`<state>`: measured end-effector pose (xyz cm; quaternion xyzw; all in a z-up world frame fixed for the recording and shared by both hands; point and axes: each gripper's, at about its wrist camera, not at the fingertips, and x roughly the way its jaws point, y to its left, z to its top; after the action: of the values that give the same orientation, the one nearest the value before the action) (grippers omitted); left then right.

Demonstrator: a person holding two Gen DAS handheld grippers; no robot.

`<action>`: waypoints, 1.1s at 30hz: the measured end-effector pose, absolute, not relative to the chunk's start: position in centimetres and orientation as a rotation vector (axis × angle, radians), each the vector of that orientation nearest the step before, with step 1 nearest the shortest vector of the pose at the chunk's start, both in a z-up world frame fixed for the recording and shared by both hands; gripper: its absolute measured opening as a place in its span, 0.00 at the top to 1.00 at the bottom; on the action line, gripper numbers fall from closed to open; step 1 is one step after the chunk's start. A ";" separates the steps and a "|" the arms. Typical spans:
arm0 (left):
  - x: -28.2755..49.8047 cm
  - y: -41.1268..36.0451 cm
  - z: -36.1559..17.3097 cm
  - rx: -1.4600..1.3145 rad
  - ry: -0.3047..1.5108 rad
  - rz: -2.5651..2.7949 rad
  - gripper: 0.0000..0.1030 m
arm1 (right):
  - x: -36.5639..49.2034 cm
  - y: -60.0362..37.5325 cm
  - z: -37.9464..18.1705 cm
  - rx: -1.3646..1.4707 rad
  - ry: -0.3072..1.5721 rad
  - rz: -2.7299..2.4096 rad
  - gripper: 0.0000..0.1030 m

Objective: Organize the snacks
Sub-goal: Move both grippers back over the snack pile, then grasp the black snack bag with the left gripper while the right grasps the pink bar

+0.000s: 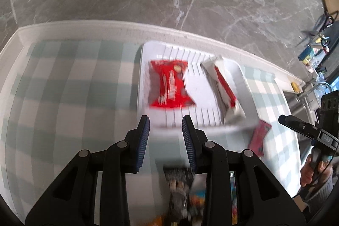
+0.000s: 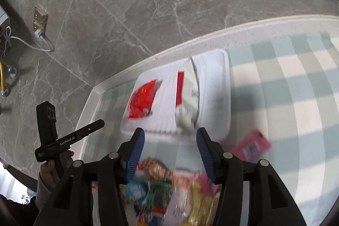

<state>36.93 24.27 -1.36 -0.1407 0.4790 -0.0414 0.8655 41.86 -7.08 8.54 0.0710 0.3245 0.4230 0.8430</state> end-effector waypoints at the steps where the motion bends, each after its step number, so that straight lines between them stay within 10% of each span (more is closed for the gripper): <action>1: 35.7 24.3 -1.3 -0.299 1.014 -0.088 0.71 | 41.3 -7.4 8.2 0.152 0.689 0.893 0.47; 33: 27.4 20.5 -7.1 -0.218 1.217 -0.220 0.70 | 33.4 -12.9 1.1 0.208 0.739 0.797 0.44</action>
<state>27.37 20.53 -7.07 -0.1020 0.5694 -0.1030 0.8092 33.40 -12.89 1.09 0.0990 0.3510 0.3785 0.8507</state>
